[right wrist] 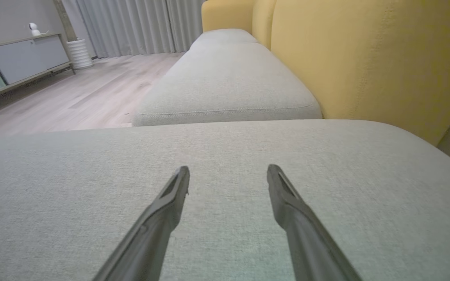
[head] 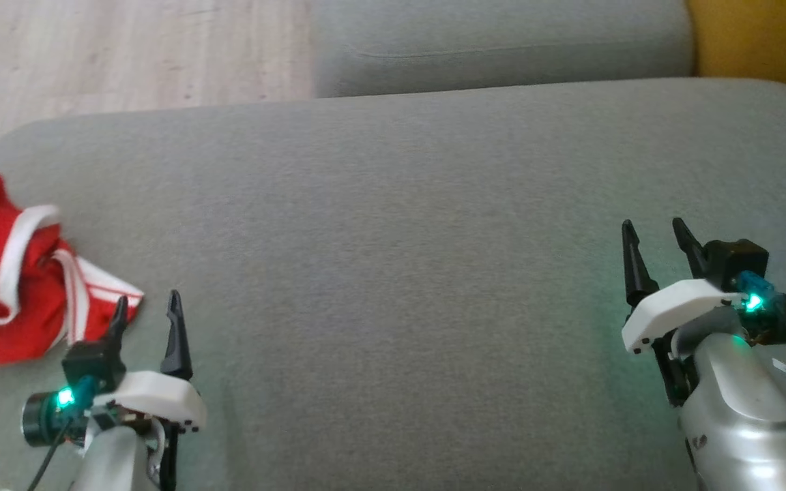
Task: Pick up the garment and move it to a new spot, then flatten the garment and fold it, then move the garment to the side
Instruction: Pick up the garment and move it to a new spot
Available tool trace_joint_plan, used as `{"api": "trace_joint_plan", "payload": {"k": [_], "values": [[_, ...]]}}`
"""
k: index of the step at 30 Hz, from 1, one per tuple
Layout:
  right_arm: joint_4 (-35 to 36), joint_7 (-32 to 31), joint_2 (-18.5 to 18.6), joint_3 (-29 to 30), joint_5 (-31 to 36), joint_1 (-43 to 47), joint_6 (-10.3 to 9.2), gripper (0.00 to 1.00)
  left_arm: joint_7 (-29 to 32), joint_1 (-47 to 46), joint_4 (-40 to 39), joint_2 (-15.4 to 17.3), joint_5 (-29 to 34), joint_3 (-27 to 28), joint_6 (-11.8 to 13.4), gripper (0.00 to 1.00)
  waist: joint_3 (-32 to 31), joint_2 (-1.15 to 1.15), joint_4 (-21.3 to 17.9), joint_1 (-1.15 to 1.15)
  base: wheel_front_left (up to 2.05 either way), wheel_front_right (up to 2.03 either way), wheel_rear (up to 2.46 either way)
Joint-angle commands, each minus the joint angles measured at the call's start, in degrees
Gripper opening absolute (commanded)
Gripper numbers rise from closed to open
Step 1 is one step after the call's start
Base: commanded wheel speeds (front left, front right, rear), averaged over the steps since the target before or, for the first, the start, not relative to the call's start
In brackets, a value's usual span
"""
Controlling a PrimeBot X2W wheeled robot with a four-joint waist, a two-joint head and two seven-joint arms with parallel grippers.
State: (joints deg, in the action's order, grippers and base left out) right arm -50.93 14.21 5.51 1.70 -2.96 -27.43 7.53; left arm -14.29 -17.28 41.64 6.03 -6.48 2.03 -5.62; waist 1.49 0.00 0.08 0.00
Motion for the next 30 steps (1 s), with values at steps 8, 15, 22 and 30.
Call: {"api": "trace_joint_plan", "payload": {"k": [8, 15, 22, 30], "values": [[1.9, 0.8, -1.4, -5.0, -1.7, -0.3, -0.04, 1.0, -0.7, -1.0, -0.6, 0.6, 1.4, 3.1, 0.4, 1.0, -0.4, 0.0, 11.5, 0.0, 0.0, 0.0, 0.0], [2.0, 0.8, -2.3, -9.2, -4.0, -0.4, -0.04, 1.0, -0.7, -1.7, 0.1, 1.6, 1.7, 4.2, 0.9, 1.0, -0.9, 0.0, 18.2, 0.0, 0.0, 0.0, 0.0], [1.8, 0.8, -2.6, -15.1, -7.3, -1.4, -0.04, 1.0, -0.7, -3.8, 1.5, 2.6, 0.9, 5.8, 0.8, 1.0, 0.7, 0.0, 20.2, 0.0, 0.0, 0.0, 0.0], [3.2, 0.8, -2.4, -20.2, -7.8, -5.1, -0.04, 1.0, -0.7, -14.3, 5.7, 8.3, -0.5, 7.5, -0.6, 1.0, 7.8, 0.0, 16.4, 0.0, 0.0, 0.0, 0.0]]}}
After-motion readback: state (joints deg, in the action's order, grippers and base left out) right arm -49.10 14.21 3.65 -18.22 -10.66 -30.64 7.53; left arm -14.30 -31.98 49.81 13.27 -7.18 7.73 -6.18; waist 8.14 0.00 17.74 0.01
